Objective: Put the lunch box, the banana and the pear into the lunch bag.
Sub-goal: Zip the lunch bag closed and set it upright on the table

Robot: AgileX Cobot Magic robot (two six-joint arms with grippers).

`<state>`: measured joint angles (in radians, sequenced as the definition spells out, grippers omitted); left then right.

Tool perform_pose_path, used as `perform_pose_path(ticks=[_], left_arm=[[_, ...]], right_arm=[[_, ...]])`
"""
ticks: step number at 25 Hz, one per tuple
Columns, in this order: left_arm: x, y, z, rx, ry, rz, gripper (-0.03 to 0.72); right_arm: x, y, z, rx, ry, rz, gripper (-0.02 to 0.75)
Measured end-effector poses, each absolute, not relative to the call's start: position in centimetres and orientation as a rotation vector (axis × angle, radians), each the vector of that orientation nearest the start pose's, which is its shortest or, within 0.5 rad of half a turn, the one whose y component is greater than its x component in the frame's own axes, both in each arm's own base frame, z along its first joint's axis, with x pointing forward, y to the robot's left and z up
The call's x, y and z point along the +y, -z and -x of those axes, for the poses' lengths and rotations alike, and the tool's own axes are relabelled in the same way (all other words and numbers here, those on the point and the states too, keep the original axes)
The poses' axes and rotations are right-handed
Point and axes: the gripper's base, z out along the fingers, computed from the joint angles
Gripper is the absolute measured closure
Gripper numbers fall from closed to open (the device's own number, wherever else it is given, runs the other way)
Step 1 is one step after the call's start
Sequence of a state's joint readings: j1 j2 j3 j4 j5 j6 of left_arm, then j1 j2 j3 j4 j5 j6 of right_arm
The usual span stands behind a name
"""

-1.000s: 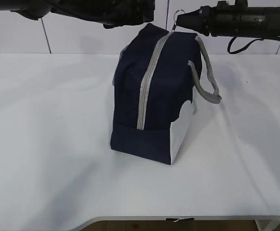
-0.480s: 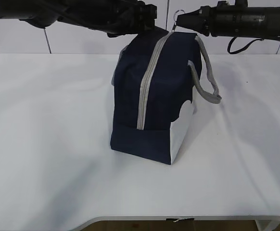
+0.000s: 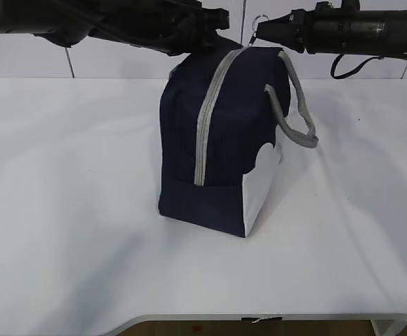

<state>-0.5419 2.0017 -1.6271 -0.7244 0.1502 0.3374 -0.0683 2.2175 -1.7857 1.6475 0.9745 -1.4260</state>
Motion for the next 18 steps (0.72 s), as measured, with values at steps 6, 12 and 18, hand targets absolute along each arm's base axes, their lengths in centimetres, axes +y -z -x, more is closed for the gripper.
perform_pose_path(ticks=[6, 12, 18], left_arm=[[-25.8, -27.8, -40.9, 2.021, 0.69, -0.23, 0.671], [-26.5, -27.9, -40.5, 1.998, 0.687, -0.244, 0.673], [-26.2, -29.9, -39.8, 1.958, 0.679, -0.28, 0.673]], right_arm=[[4.1, -24.9, -49.8, 1.768, -1.017, 0.396, 0.731], [4.1, -25.0, -49.9, 1.767, -1.016, 0.397, 0.731], [3.9, -24.9, -50.1, 1.783, -0.992, 0.355, 0.731]])
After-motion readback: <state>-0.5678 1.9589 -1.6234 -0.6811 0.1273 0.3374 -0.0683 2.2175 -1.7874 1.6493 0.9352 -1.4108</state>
